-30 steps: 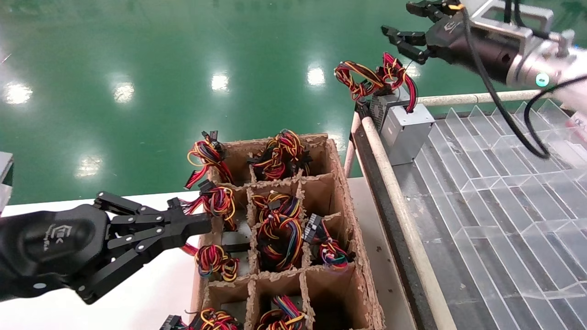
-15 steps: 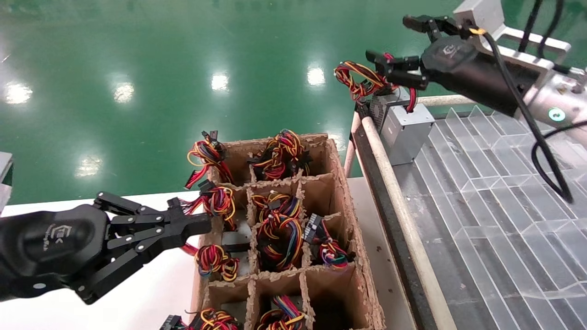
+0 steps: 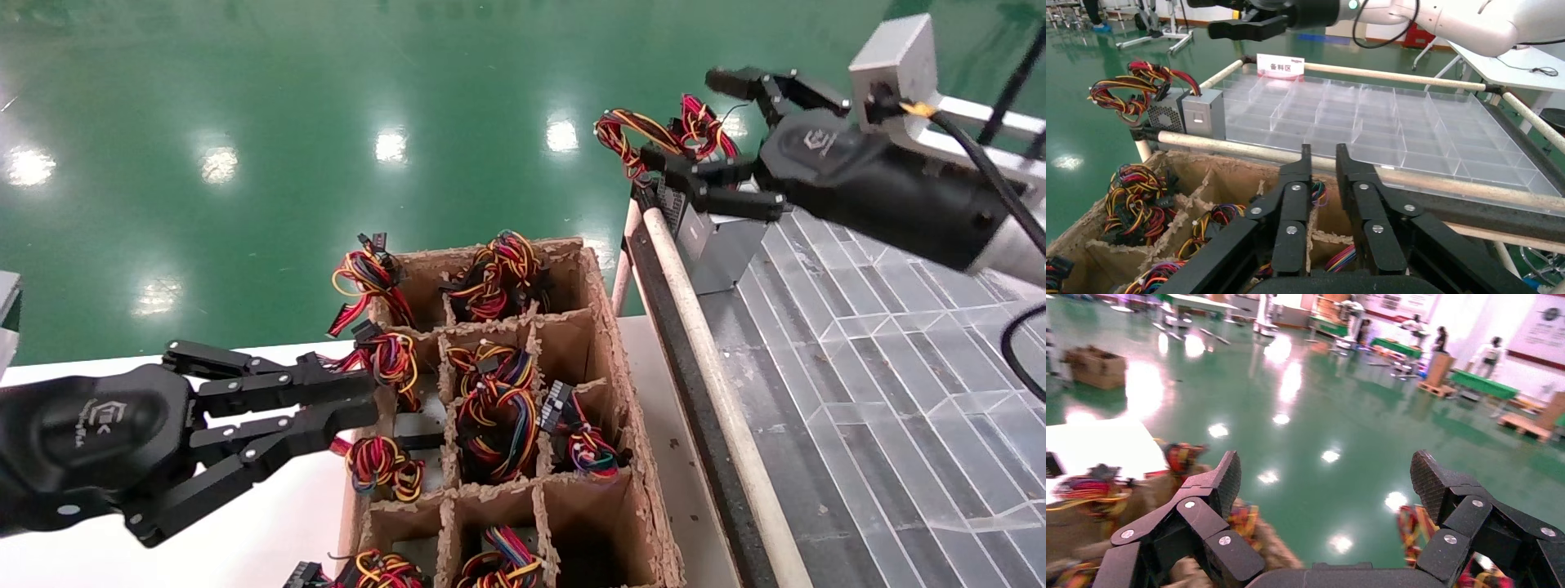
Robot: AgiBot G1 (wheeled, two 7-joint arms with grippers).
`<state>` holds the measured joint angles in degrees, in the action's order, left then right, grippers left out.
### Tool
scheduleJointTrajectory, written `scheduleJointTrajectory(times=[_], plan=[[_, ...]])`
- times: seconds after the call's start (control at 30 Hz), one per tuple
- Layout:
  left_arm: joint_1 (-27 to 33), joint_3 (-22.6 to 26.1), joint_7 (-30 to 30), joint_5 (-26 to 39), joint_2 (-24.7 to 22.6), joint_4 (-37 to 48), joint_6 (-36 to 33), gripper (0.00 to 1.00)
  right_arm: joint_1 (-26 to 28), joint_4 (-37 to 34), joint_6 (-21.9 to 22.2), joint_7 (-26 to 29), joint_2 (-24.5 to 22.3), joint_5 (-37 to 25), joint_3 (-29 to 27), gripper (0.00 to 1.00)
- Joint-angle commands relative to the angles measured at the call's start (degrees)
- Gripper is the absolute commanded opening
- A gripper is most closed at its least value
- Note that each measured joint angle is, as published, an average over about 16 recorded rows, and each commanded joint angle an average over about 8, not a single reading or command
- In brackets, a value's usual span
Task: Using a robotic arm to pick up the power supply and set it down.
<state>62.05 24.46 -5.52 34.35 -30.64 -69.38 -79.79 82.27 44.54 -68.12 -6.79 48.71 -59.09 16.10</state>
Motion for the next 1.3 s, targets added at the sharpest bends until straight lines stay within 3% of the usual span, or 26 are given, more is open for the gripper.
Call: scheduleJointTrajectory(times=[0.03,0.93,1.3], plan=[[0.0,0.0,0.0,0.0,0.0,0.0,0.0,1.0,-1.31,1.84,-1.11,1.11,-0.87,1.09,-0.01,1.0],[0.0,0.0,0.0,0.0,0.0,0.0,0.0,1.0,-18.96,26.59,-16.09,16.07,-12.54,15.78,-0.08,1.0],[-0.01,-0.01,0.0,-0.01,0.01,0.01,0.02,1.0,-21.87,30.61,-18.56,18.13,-14.44,18.35,-0.1,1.0]])
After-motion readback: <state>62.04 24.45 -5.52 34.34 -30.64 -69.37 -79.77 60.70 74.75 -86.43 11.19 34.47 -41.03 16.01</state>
